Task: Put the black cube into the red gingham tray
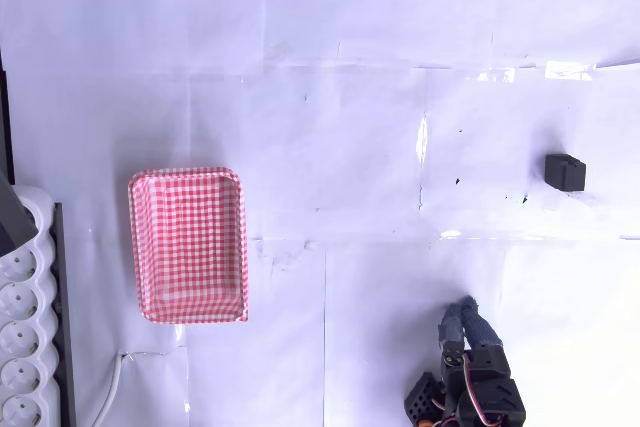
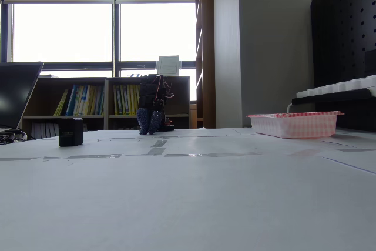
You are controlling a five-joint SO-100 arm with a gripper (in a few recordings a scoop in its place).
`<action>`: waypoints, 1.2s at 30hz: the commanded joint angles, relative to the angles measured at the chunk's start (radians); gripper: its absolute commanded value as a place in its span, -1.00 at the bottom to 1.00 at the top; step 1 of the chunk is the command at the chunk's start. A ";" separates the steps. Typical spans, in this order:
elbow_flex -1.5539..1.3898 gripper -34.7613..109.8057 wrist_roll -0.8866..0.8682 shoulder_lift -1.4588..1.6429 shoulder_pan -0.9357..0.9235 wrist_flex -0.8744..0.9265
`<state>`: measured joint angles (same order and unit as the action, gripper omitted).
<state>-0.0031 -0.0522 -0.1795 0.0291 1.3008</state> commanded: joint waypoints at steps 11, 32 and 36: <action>-0.011 -0.51 -0.198 0.140 -0.035 -0.206; -0.029 0.21 -0.121 1.341 -0.453 -1.898; -0.078 0.21 -0.081 1.522 -0.454 -2.074</action>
<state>-0.0215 -0.1457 1.1980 -0.4126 -0.6044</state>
